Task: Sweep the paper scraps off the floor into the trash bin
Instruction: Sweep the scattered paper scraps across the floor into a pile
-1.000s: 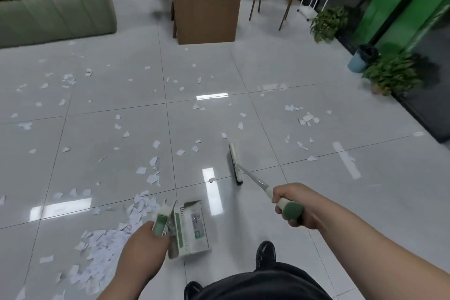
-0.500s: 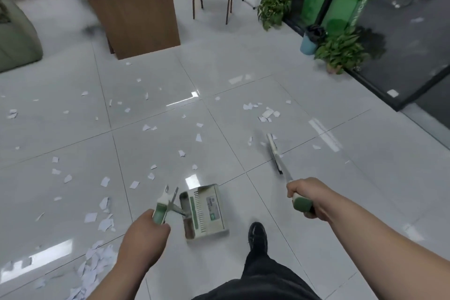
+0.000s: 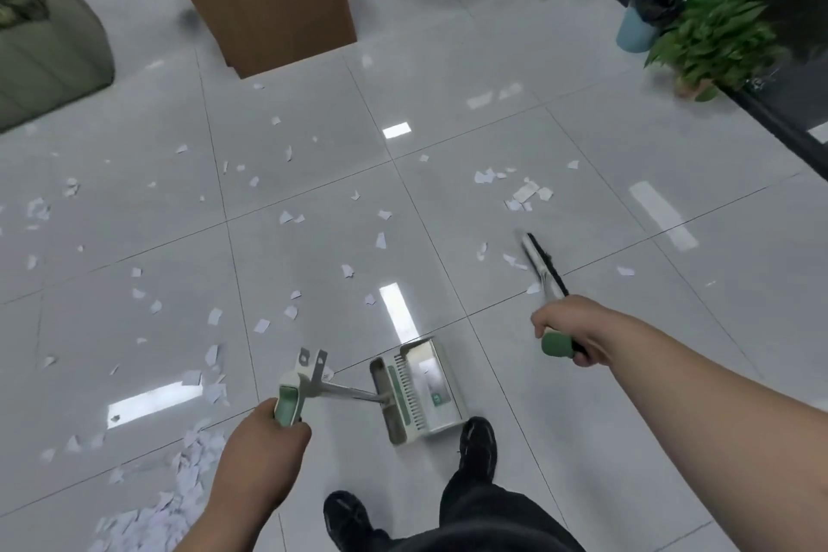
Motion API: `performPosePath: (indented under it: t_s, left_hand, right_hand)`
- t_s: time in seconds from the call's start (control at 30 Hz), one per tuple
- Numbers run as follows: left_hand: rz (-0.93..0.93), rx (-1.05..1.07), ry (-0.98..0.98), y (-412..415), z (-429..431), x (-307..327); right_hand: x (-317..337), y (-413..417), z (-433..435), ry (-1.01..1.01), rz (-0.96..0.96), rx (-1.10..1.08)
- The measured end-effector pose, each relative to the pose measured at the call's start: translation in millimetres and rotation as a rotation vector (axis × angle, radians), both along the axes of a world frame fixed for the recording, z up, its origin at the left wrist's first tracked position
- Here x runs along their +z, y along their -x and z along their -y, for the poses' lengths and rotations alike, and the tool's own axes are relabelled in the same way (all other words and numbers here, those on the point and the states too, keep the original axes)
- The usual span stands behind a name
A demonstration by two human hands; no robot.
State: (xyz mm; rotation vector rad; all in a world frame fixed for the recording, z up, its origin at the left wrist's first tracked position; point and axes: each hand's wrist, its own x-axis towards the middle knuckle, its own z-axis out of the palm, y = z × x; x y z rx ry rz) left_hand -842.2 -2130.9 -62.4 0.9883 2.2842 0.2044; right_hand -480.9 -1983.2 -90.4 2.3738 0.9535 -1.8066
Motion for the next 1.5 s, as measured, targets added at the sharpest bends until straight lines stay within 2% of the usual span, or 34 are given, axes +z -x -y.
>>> performPosePath:
  t_s: [0.27,0.57,0.73,0.93,1.07,1.2,1.5]
  left_hand:
    - [0.038,0.166,-0.002,37,31,8]
    - [0.102,0.417,0.017,111,108,19]
    - [0.095,0.519,-0.027,151,148,21]
    - [0.102,0.566,-0.007,201,180,16]
    - [0.110,0.552,-0.023,228,185,12]
    - [0.129,0.447,-0.023,243,170,3]
    - [0.159,0.121,-0.056,210,80,-11]
  right_hand:
    - [-14,100,23,0.039,-0.077,0.281]
    - [10,273,63,0.125,-0.274,0.517]
    - [14,357,88,0.185,-0.373,0.557]
    - [4,425,108,0.220,-0.433,0.442]
    - [18,435,110,0.192,-0.422,0.383]
    - [33,415,105,0.124,-0.371,0.336]
    - [46,286,98,-0.025,-0.162,0.038]
